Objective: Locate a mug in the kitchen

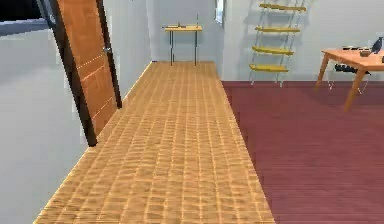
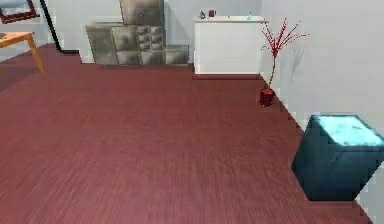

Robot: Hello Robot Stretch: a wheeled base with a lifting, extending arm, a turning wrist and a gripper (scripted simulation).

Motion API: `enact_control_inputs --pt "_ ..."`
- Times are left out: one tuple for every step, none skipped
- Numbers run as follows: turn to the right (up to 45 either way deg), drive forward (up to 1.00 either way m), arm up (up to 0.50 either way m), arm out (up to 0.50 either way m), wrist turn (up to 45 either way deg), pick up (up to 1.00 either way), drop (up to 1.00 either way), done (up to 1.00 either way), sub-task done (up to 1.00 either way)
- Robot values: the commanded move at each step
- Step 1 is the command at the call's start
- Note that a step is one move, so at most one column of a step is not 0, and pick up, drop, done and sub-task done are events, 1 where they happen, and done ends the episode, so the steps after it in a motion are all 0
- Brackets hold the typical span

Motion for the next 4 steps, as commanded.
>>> enact_control_inputs --pt "45.0 0.00 0.00 0.00 0.0 0.00 0.00 0.00 0.00" --pt "42.0 0.00 0.00 0.00 0.0 0.00 0.00 0.00 0.00" --pt "0.0 1.00 0.00 0.00 0.0 0.00 0.00 0.00 0.00" --pt "3.0 0.00 0.00 0.00 0.0 0.00 0.00 0.00 0.00"
